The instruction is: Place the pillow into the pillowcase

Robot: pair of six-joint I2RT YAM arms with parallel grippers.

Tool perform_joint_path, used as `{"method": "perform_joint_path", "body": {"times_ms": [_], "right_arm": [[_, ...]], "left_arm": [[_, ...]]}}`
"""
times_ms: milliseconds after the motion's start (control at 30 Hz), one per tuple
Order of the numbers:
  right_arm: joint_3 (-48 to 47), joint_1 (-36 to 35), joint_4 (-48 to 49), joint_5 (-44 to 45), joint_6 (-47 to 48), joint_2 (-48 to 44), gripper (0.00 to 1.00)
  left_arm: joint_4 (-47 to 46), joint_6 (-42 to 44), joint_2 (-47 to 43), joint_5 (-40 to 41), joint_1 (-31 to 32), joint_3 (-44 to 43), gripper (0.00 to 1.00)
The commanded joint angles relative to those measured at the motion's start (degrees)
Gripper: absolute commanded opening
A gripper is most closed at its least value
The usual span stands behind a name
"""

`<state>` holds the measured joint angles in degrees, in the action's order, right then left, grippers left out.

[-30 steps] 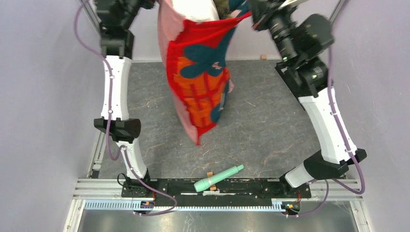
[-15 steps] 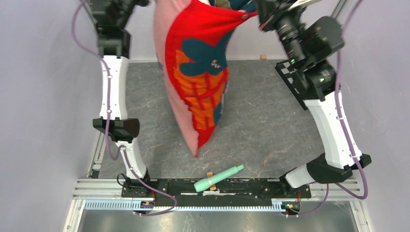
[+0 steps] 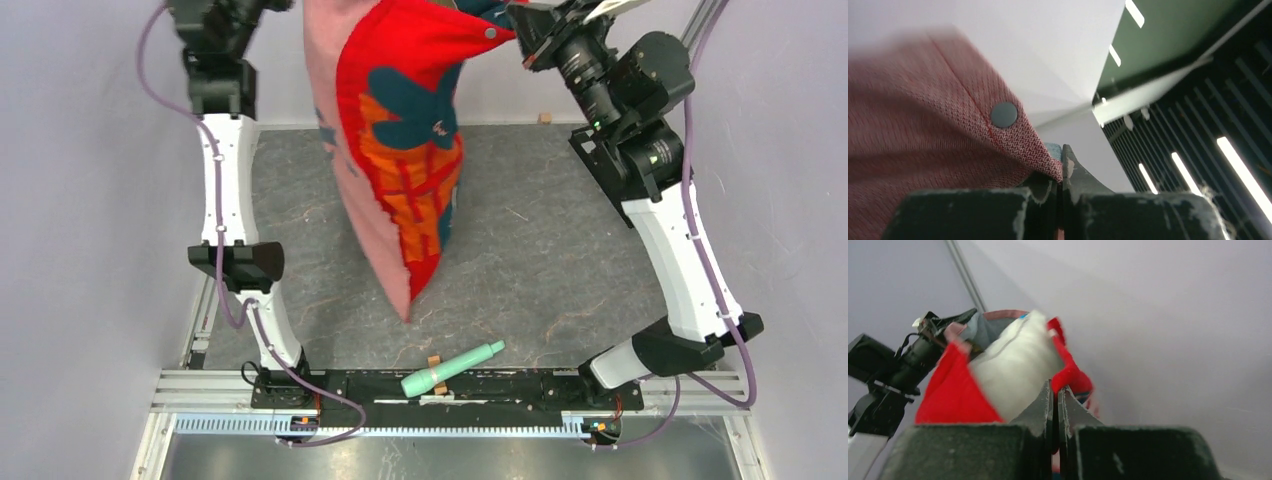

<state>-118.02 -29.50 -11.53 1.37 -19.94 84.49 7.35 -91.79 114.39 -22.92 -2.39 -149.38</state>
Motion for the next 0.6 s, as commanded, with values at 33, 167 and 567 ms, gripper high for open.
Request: {"method": "perform_joint_path", "body": {"times_ms": [33,167,567], "right_arm": [[-7.1,7.2,1.3,-2.8,-4.8,4.2,0.0],[1.1,2.6,1.7,-3.2,-3.3,1.5,0.0],[39.9,0.6,2.3,9.3,-0.8,-14.1,0.0]], "left_arm": [[-4.1,4.6,-3.7,-1.4,14.7,-3.6,0.03],[-5.4,0.1,-2.5,-2.4,9.4,-4.3,0.03],[0.0,9.3,-2.1,-8.7,24.6,3.8,0.03]]}}
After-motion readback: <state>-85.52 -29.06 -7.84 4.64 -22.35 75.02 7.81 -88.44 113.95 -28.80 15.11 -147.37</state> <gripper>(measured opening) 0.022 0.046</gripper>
